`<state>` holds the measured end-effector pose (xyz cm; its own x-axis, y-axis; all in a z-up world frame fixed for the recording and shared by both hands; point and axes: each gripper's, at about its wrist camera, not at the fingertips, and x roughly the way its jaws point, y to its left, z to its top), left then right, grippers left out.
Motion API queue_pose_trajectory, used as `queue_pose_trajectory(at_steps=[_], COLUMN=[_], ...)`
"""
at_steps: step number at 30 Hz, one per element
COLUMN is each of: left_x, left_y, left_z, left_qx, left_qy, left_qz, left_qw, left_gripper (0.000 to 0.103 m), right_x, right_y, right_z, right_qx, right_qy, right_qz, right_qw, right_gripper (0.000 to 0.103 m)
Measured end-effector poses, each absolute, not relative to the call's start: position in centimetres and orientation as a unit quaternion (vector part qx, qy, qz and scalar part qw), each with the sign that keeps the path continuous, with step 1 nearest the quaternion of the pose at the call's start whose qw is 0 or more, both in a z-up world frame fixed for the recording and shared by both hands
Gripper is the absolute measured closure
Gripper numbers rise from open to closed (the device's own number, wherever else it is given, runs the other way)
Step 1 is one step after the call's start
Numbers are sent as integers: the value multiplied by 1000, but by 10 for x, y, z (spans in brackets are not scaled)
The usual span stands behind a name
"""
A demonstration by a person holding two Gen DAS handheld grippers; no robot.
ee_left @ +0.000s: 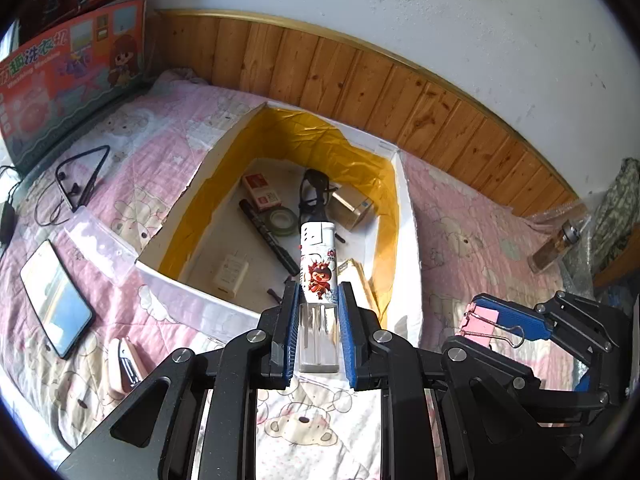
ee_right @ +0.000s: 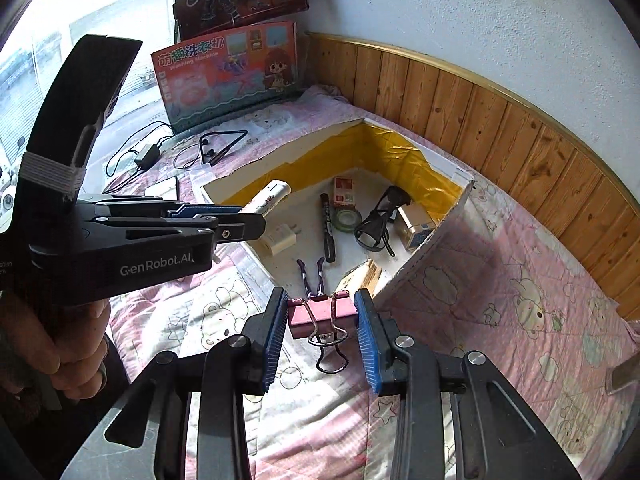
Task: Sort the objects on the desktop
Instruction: 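Carry the lighter with the left gripper while the right gripper carries the binder clip to the box, then open both grippers to drop the lighter and binder clip into the box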
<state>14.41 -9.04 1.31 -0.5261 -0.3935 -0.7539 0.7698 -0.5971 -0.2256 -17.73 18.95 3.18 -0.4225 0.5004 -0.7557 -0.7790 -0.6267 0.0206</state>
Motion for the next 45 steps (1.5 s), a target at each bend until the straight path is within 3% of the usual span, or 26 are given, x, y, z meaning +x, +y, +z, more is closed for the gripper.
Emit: queue_pose_trajectory(at_steps=[23,45], left_x=[133,94], left_y=[-154,-177], left_z=[13,-38], left_qx=[366,447], left_qy=[310,343], left_qz=[-809,-765], left_qw=[339,312], left_gripper=[84,84], right_x=[-215,-262], right_y=[271,393], right_z=[46,9], right_qx=[-362,-425], right_qy=[229,279], right_qz=[825,785], right_qw=[369,354], right_gripper=[68,67])
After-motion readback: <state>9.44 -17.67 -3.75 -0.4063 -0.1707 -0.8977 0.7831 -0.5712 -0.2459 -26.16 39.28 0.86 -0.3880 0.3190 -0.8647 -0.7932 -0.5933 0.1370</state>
